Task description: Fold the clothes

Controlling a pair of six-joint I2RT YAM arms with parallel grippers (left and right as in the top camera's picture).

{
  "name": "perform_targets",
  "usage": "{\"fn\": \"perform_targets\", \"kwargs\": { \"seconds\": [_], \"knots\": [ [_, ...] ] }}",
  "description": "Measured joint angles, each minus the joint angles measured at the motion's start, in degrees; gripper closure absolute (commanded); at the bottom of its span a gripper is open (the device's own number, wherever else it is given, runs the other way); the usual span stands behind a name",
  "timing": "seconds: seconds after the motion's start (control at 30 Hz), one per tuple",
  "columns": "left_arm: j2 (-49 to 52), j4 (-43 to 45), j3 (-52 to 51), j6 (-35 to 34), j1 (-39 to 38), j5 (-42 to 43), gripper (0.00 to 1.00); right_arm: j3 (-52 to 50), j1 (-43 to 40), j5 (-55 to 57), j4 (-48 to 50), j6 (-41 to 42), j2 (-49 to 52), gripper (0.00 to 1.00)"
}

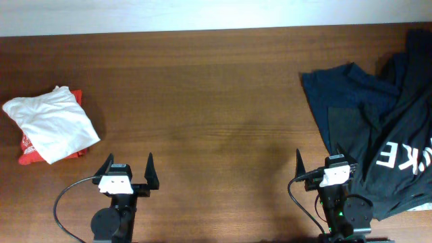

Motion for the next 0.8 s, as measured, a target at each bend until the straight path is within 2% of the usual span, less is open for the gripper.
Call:
{"fn": "perform_targets", "kwargs": {
  "seconds": [0.8],
  "knots": [
    [0.0, -0.04, 0.0, 0.0, 0.02, -0.74, 0.01, 0.0, 0.0, 0.0, 0.0, -0.04, 0.0, 0.01]
  ]
}}
